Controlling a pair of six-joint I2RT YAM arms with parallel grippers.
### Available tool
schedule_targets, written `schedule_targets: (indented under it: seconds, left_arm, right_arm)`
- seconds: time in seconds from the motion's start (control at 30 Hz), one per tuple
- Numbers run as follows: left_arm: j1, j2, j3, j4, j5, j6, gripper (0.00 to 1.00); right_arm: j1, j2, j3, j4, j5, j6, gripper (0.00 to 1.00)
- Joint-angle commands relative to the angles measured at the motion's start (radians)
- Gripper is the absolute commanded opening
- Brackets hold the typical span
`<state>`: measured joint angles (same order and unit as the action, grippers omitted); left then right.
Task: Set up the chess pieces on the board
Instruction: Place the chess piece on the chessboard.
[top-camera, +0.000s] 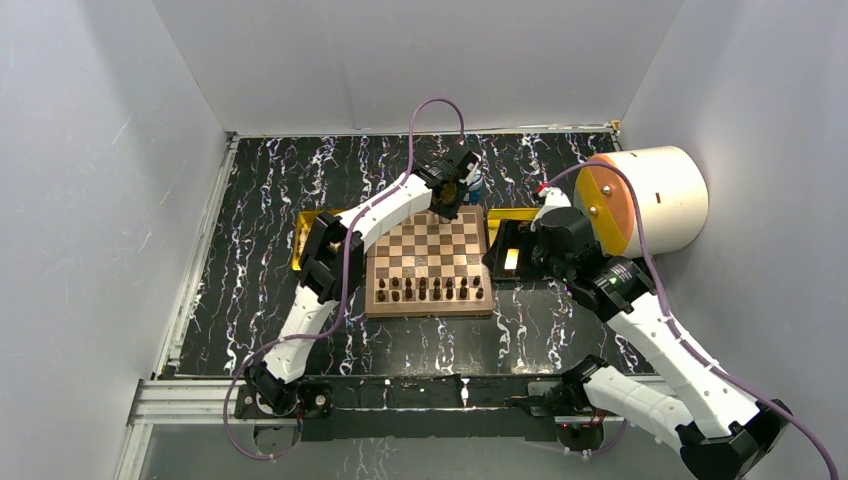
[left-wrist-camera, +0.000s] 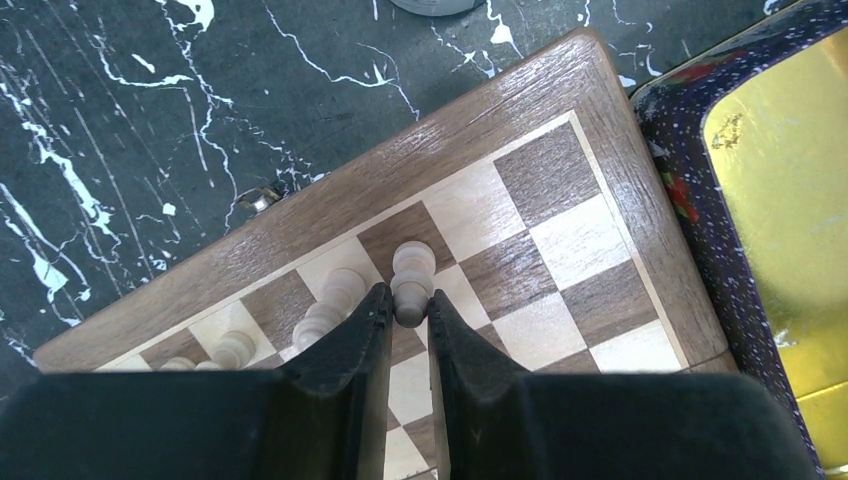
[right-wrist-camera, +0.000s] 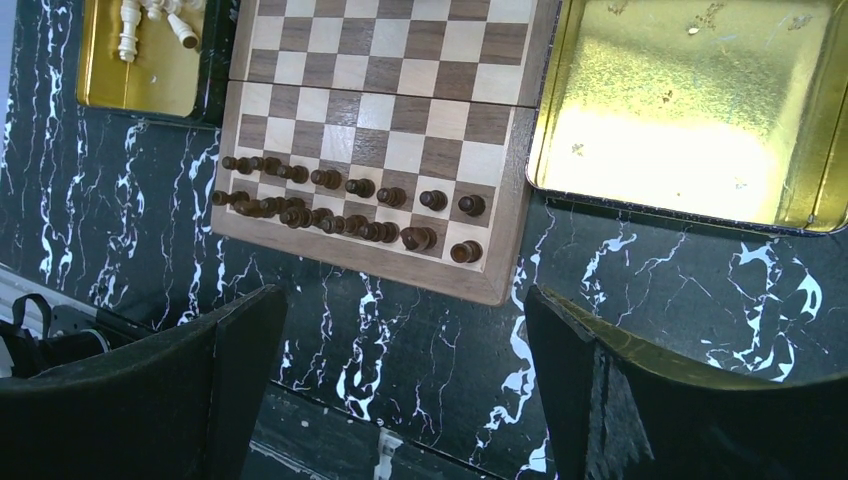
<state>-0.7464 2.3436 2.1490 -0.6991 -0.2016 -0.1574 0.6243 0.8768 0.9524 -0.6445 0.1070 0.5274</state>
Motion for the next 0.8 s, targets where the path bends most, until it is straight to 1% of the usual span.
schedule_targets:
  seconds: [0.0, 0.1, 0.4, 0.77]
  left_arm:
    - [-0.004, 0.025, -0.010, 0.010, -0.004, -0.008, 0.15]
    - [-0.005, 0.026, -0.009, 0.013, -0.010, -0.010, 0.18]
    - [-0.005, 0.031, 0.002, 0.013, -0.014, -0.002, 0.23]
    - [-0.004, 0.033, 0.030, 0.005, -0.058, 0.027, 0.25]
  right_arm:
    - [0.006, -0.027, 0.025, 0.004, 0.024, 0.000, 0.99]
    - [0.006, -0.037, 0.027, -0.004, 0.031, 0.003, 0.99]
    - [0.005, -0.029, 0.038, -0.010, 0.034, -0.004, 0.99]
    - [0.005, -0.022, 0.025, 0.000, 0.026, -0.007, 0.99]
